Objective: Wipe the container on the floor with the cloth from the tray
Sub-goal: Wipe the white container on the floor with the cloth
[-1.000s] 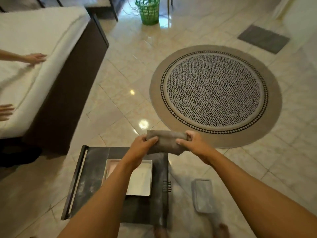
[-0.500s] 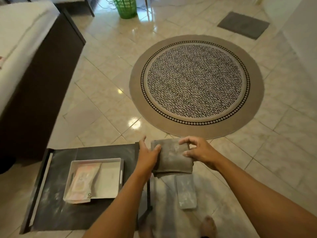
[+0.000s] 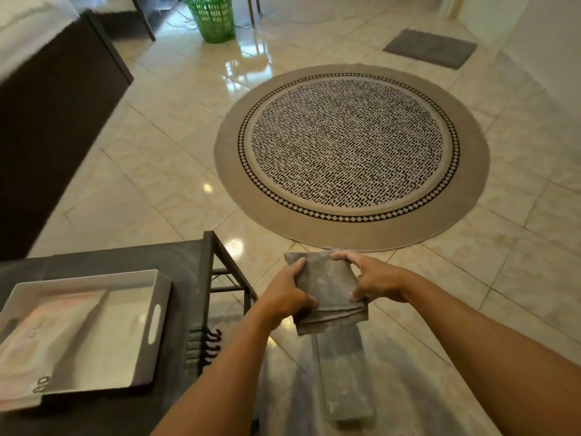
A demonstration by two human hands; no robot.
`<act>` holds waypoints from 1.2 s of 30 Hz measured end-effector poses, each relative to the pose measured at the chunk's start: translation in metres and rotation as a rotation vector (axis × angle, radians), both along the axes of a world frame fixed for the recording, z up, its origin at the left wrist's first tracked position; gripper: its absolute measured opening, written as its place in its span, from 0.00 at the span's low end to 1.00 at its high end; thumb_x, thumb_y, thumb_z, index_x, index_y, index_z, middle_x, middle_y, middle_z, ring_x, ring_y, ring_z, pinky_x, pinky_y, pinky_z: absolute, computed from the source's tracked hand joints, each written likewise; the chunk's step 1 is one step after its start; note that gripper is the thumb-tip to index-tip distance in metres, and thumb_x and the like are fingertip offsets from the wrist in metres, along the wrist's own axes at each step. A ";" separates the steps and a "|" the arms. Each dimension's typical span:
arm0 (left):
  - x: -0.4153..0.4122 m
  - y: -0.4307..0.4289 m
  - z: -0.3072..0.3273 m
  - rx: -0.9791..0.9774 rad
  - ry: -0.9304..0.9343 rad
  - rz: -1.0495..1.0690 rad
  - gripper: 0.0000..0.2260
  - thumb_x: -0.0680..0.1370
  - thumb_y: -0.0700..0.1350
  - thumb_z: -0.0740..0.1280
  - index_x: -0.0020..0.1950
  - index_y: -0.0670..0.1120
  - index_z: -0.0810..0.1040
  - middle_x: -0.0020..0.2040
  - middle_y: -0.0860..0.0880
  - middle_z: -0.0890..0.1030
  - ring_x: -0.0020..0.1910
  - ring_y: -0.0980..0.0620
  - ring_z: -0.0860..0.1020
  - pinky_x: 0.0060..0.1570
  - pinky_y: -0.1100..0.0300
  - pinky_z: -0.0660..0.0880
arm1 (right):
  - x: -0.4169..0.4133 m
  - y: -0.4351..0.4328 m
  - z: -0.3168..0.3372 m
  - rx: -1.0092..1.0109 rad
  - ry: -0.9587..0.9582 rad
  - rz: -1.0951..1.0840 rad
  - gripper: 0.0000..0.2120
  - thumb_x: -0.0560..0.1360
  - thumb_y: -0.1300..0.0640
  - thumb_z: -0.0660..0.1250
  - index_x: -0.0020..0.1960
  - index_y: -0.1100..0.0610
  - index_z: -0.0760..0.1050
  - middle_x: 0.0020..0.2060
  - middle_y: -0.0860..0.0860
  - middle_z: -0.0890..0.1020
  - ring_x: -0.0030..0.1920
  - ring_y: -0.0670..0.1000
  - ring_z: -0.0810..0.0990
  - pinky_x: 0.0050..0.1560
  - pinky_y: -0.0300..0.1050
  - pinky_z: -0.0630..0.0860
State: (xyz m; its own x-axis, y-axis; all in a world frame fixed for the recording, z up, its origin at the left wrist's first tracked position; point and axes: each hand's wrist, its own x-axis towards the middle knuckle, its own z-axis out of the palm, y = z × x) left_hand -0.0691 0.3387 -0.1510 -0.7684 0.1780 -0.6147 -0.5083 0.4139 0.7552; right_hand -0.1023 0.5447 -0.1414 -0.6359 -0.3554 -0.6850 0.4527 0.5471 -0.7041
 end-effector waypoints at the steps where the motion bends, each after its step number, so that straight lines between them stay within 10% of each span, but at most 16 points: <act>1: 0.000 -0.001 -0.013 -0.010 0.011 -0.009 0.43 0.71 0.32 0.73 0.80 0.50 0.56 0.72 0.45 0.63 0.66 0.45 0.69 0.58 0.51 0.78 | 0.001 -0.001 -0.012 0.006 0.006 0.002 0.44 0.67 0.78 0.69 0.74 0.46 0.63 0.66 0.54 0.65 0.61 0.60 0.75 0.45 0.54 0.85; 19: 0.179 0.008 0.015 -0.142 0.454 -0.057 0.45 0.69 0.31 0.74 0.80 0.47 0.54 0.73 0.43 0.63 0.69 0.41 0.68 0.62 0.44 0.76 | 0.199 0.000 0.024 0.058 0.456 -0.020 0.41 0.68 0.78 0.70 0.75 0.54 0.62 0.64 0.52 0.66 0.59 0.61 0.75 0.50 0.60 0.82; 24: 0.226 0.018 0.027 -0.205 0.525 -0.088 0.45 0.70 0.32 0.74 0.80 0.46 0.52 0.74 0.42 0.63 0.70 0.41 0.67 0.63 0.46 0.75 | 0.254 0.009 0.031 0.108 0.612 -0.010 0.44 0.66 0.76 0.73 0.76 0.55 0.62 0.68 0.54 0.68 0.59 0.58 0.75 0.37 0.46 0.82; 30: 0.238 0.028 0.021 -0.300 0.510 -0.132 0.45 0.71 0.33 0.74 0.80 0.46 0.52 0.75 0.43 0.61 0.71 0.42 0.66 0.60 0.54 0.73 | 0.266 0.015 0.019 0.191 0.641 0.015 0.45 0.65 0.74 0.74 0.77 0.54 0.60 0.70 0.55 0.69 0.65 0.57 0.73 0.50 0.55 0.84; 36: 0.212 0.027 -0.013 -0.367 0.475 -0.138 0.43 0.71 0.33 0.73 0.80 0.46 0.52 0.75 0.44 0.60 0.72 0.43 0.64 0.66 0.52 0.72 | 0.233 0.009 -0.027 0.221 0.613 0.041 0.46 0.65 0.72 0.74 0.78 0.54 0.59 0.73 0.54 0.67 0.64 0.56 0.75 0.51 0.43 0.80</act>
State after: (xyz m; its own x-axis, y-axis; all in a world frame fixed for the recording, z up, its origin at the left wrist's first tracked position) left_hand 0.1428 0.3655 -0.1639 -0.9582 0.1376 -0.2507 -0.0739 0.7276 0.6820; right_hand 0.1310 0.5540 -0.1689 -0.9234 -0.2802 -0.2624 -0.0196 0.7170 -0.6968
